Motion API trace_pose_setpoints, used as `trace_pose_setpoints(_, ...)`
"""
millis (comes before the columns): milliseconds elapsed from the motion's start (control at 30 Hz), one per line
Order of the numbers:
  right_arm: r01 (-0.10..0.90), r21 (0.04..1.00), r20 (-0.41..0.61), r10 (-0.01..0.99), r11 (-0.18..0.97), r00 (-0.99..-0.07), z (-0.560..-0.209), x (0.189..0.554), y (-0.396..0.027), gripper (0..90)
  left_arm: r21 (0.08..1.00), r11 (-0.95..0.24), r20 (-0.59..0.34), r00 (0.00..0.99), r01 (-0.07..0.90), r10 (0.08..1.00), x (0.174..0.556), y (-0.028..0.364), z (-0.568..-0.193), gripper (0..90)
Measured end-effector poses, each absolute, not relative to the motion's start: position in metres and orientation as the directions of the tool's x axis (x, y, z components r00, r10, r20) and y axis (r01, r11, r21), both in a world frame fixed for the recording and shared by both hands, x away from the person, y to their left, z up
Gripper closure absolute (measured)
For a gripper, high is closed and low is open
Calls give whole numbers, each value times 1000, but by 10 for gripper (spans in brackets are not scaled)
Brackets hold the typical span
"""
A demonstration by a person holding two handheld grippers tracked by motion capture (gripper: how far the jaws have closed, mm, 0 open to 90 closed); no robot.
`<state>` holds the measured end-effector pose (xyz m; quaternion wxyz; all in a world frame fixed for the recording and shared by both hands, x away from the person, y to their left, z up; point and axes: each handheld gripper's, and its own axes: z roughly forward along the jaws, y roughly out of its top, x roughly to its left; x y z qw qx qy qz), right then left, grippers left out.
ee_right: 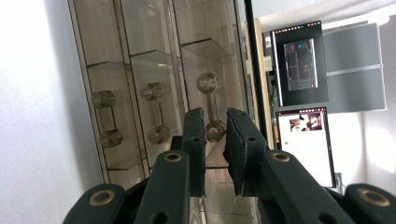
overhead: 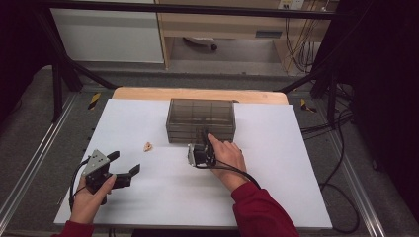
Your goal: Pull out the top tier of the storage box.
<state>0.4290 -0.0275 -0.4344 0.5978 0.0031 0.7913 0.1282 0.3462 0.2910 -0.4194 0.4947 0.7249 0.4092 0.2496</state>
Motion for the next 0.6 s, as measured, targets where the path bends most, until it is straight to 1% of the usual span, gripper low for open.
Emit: trace_pose_setpoints(600,-135,155,-961,118,979,-249,-438,428,-23,790,921,-178,-41,543,346,839,346,291,-419,64)
